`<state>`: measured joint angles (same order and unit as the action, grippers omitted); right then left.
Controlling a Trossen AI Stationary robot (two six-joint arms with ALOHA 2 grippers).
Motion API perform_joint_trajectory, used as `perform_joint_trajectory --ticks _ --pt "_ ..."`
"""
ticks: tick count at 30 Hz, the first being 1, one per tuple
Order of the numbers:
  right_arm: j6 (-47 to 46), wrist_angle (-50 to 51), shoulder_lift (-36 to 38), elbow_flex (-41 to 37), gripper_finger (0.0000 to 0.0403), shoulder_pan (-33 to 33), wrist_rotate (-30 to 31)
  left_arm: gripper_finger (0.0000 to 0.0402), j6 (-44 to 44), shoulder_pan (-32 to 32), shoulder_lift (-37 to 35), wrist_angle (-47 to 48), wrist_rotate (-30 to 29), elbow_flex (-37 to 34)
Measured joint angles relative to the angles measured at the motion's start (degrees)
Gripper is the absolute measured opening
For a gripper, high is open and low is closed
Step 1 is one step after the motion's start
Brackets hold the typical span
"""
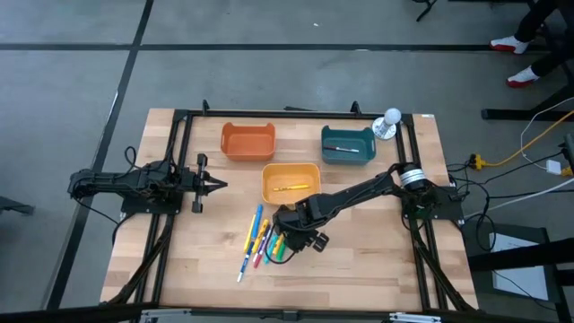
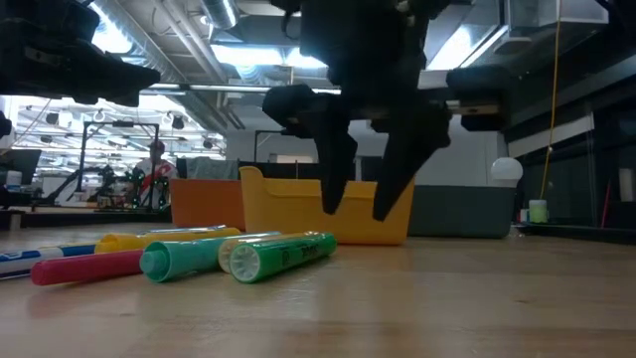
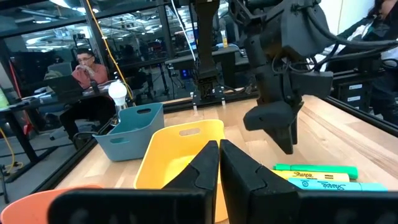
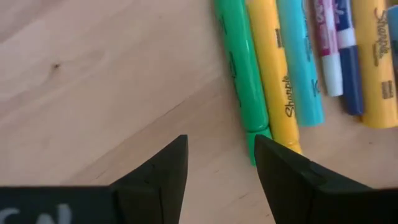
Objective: Pick & Place Markers
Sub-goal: Put the big green highlighter pen into the orange bin
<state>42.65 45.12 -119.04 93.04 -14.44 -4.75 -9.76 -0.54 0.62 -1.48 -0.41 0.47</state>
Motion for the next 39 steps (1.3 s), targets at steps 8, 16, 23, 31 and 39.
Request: perform_joint_trajectory --ticks 8,16,23,31,39 --pt "-0.26 0.90 0.00 5.05 0.0182 0.02 0.01 0.0011 0.00 0.00 0.00 0.00 0.00 0.00" --pt "-0.62 2.09 -0.74 6.68 0.0182 0.00 -0.03 0.0009 0.00 0.00 0.00 -0.02 0.00 0.00" --pt "-0.61 2.60 -2.65 6.71 0.0182 0.00 -0.44 0.0012 0.00 0.00 0.01 0.34 0.00 0.01" --pt "-0.37 2.22 -4.16 6.71 0.0182 0.02 -0.44 0.0008 0.00 0.00 0.39 0.20 -0.01 0.02" --pt "-0.35 2.25 -5.03 6.63 0.0182 0.00 -0.44 0.0013 0.00 0.00 0.50 0.36 -0.01 0.02"
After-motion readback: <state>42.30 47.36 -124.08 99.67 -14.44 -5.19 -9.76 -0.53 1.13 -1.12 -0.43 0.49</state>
